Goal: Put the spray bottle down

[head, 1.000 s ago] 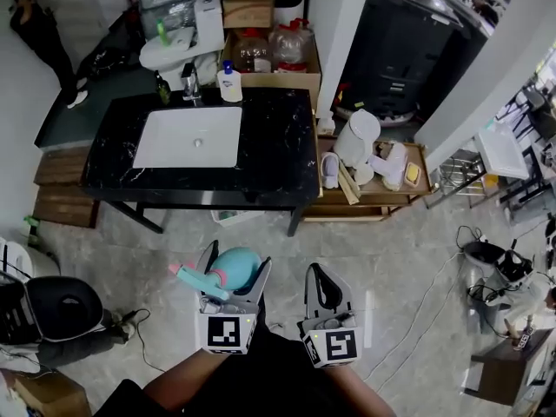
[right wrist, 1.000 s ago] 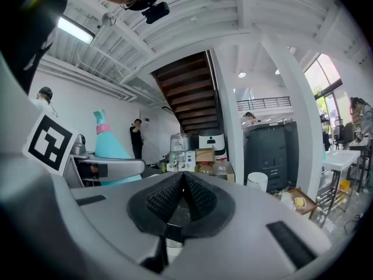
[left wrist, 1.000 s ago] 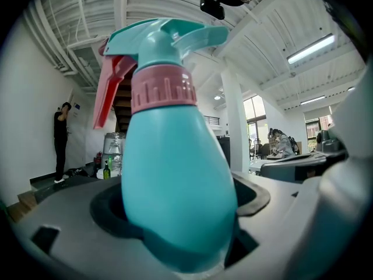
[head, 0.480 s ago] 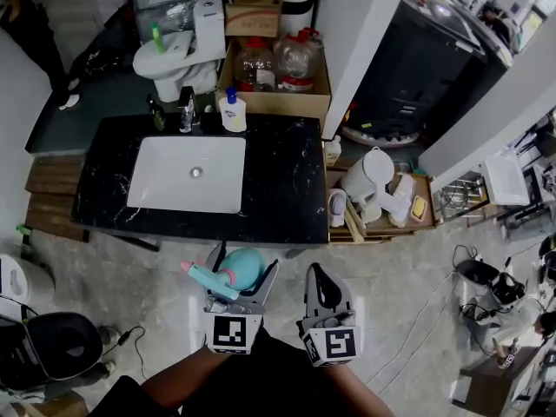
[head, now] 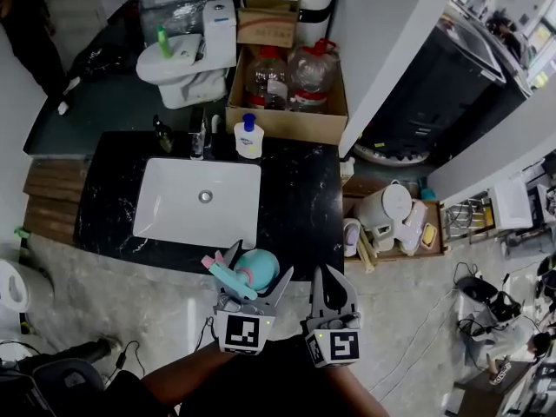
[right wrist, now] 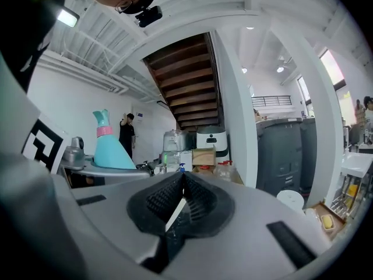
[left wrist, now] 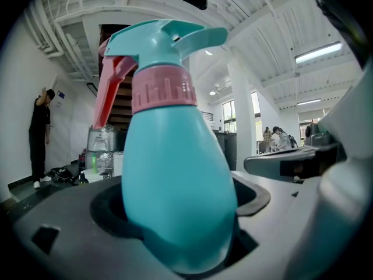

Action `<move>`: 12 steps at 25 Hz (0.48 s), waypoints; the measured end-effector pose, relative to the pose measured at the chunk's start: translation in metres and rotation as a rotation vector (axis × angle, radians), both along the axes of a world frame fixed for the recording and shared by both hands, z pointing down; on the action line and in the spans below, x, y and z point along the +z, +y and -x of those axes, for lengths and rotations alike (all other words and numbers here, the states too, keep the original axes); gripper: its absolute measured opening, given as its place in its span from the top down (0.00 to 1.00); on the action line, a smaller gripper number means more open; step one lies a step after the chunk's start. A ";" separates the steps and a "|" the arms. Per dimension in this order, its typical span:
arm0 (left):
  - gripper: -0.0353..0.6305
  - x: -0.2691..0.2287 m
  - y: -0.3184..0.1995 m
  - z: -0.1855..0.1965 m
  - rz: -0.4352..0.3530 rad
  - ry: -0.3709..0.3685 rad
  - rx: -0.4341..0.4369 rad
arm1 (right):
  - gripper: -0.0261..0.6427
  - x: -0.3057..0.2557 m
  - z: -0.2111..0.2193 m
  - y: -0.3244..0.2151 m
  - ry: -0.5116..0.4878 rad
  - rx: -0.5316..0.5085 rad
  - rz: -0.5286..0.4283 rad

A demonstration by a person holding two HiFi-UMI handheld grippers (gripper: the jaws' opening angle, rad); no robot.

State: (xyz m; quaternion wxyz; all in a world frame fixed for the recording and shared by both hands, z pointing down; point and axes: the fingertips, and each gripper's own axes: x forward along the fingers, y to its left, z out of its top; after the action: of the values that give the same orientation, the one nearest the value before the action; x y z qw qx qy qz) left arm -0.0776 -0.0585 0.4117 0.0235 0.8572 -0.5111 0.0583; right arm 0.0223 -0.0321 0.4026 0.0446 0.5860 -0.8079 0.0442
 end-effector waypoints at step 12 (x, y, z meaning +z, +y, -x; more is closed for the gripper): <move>0.29 0.025 -0.041 0.024 0.065 -0.046 -0.034 | 0.94 0.010 0.016 -0.046 -0.007 -0.050 0.020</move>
State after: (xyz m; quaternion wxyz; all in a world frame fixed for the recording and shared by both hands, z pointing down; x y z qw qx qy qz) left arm -0.1020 -0.0998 0.4371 0.0408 0.8456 -0.5239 0.0942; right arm 0.0059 -0.0779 0.4122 0.0486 0.5651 -0.8219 0.0534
